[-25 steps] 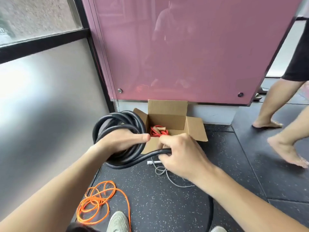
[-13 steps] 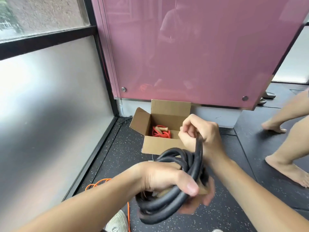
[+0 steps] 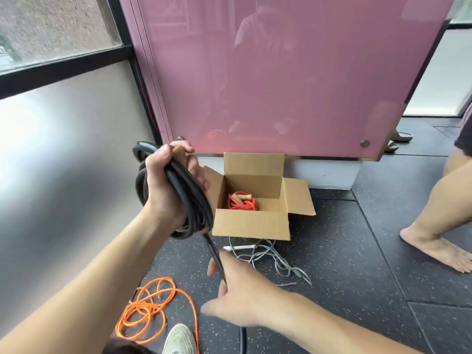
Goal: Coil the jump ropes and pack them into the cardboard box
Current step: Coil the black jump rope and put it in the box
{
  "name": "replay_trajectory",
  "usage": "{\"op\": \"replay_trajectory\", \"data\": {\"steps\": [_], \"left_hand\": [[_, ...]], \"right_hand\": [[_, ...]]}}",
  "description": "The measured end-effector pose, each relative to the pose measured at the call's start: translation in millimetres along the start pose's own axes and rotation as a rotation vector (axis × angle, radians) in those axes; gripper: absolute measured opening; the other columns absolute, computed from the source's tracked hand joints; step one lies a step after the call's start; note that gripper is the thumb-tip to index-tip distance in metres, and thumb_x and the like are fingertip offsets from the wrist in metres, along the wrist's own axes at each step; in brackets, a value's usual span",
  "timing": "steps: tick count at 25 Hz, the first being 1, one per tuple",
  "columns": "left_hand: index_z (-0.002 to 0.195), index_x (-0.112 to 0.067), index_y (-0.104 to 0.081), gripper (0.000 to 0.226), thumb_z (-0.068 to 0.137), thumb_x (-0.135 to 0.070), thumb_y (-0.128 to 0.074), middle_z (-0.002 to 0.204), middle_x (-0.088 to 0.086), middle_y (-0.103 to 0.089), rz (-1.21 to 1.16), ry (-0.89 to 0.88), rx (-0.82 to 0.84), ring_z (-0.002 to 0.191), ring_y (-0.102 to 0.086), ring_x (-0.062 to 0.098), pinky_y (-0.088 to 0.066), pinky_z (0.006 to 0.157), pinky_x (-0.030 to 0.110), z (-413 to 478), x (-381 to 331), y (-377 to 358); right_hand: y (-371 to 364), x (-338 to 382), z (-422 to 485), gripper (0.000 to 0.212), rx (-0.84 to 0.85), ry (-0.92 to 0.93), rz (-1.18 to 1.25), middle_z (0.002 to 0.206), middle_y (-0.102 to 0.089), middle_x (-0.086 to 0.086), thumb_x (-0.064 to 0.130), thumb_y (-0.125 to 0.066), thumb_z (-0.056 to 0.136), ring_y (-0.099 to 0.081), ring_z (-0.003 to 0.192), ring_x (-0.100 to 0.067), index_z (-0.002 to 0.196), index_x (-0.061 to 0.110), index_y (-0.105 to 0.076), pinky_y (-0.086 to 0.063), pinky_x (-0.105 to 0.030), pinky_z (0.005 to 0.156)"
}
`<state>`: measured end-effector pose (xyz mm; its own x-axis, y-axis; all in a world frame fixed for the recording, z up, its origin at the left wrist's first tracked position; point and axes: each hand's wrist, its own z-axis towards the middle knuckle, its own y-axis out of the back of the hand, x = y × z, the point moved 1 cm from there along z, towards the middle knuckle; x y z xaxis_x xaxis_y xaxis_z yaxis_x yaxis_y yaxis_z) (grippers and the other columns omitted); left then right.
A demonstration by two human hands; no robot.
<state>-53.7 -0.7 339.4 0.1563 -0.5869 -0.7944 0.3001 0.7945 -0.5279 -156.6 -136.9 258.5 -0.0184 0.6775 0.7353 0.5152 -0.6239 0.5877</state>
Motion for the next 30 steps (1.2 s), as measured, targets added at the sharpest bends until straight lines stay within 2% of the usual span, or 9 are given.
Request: {"op": "replay_trajectory", "data": {"steps": [4, 6, 10, 13, 16, 19, 24, 27, 30], "left_hand": [[0.065, -0.020, -0.066, 0.048, 0.049, -0.064, -0.074, 0.066, 0.000, -0.064, 0.489, 0.206, -0.579, 0.061, -0.061, 0.019, -0.050, 0.071, 0.036, -4, 1, 25], [0.077, -0.018, -0.070, 0.055, 0.059, -0.070, -0.075, 0.081, -0.003, -0.071, 0.837, 0.312, -0.610, 0.081, -0.067, 0.017, -0.050, 0.085, 0.037, -10, 0, 26], [0.074, -0.022, -0.065, 0.044, 0.074, -0.066, -0.073, 0.080, -0.010, -0.063, 1.281, 0.483, -0.314, 0.081, -0.059, 0.008, -0.038, 0.083, 0.030, -15, 5, 9], [0.096, -0.027, -0.072, 0.054, 0.061, -0.069, -0.075, 0.105, -0.005, -0.066, 1.384, 0.590, -0.044, 0.100, -0.058, 0.014, -0.039, 0.089, 0.030, -17, 17, -1], [0.094, -0.035, -0.072, 0.048, 0.056, -0.064, -0.070, 0.106, -0.007, -0.071, 1.382, 0.674, 0.297, 0.104, -0.061, 0.013, -0.045, 0.096, 0.031, -20, 26, -2], [0.086, -0.037, -0.065, 0.018, 0.070, -0.036, -0.072, 0.080, -0.025, -0.068, 1.187, 0.797, 0.581, 0.083, -0.063, -0.009, -0.044, 0.078, 0.009, -30, 34, -7], [0.086, -0.024, -0.068, 0.045, 0.047, -0.046, -0.068, 0.077, -0.007, -0.071, 1.022, 0.948, 0.681, 0.069, -0.066, 0.007, -0.050, 0.069, 0.019, -42, 47, -2], [0.075, -0.017, -0.073, 0.038, 0.059, -0.048, -0.061, 0.077, 0.006, -0.072, 0.911, 1.034, 0.689, 0.074, -0.067, 0.019, -0.051, 0.071, 0.025, -38, 45, -3], [0.074, -0.019, -0.075, 0.039, 0.071, -0.051, -0.053, 0.084, 0.009, -0.073, 0.918, 1.027, 0.767, 0.077, -0.068, 0.018, -0.052, 0.079, 0.025, -33, 38, -9]], "right_hand": [[1, 12, -1, 0.041, 0.005, 0.073, -0.133, 0.096, -0.068, -0.006, 0.018, -0.067, 0.081, -0.060, 0.085, -0.023, 0.117, 0.029, -0.052, -0.047, -0.031, 0.069], [14, 13, -1, 0.045, -0.026, 0.165, -0.348, 0.099, -0.065, -0.011, 0.006, -0.060, 0.081, -0.062, 0.092, -0.031, 0.121, 0.026, -0.053, -0.049, -0.032, 0.068], [44, 12, 1, 0.051, -0.258, 0.244, -0.510, 0.094, -0.065, -0.005, -0.006, -0.056, 0.083, -0.066, 0.083, -0.027, 0.120, 0.029, -0.050, -0.049, -0.036, 0.065], [66, 11, 3, 0.050, -0.593, 0.374, -0.583, 0.086, -0.056, 0.005, 0.002, -0.067, 0.073, -0.064, 0.073, -0.027, 0.104, 0.025, -0.035, -0.049, -0.039, 0.060], [76, -3, 4, 0.089, -0.704, 0.450, -0.739, 0.116, -0.053, -0.002, 0.023, -0.083, 0.058, -0.059, 0.094, -0.024, 0.134, 0.024, -0.038, -0.050, -0.041, 0.082], [82, -9, 6, 0.106, -0.518, 0.566, -0.844, 0.152, -0.037, -0.006, 0.028, -0.078, 0.063, -0.051, 0.117, -0.024, 0.154, 0.041, -0.024, -0.041, -0.043, 0.104], [73, -11, 2, 0.095, -0.271, 0.523, -0.770, 0.156, -0.038, 0.015, 0.030, -0.070, 0.060, -0.043, 0.130, -0.012, 0.148, 0.043, -0.037, -0.032, -0.026, 0.101], [80, -4, 1, 0.064, -0.371, 0.594, -0.730, 0.129, -0.060, 0.014, 0.029, -0.064, 0.057, -0.053, 0.100, -0.015, 0.121, 0.032, -0.062, -0.048, -0.029, 0.091], [82, -1, 1, 0.027, -0.398, 0.695, -0.713, 0.103, -0.060, 0.009, 0.022, -0.061, 0.058, -0.044, 0.081, -0.017, 0.083, 0.025, -0.053, -0.049, -0.036, 0.072]]}}
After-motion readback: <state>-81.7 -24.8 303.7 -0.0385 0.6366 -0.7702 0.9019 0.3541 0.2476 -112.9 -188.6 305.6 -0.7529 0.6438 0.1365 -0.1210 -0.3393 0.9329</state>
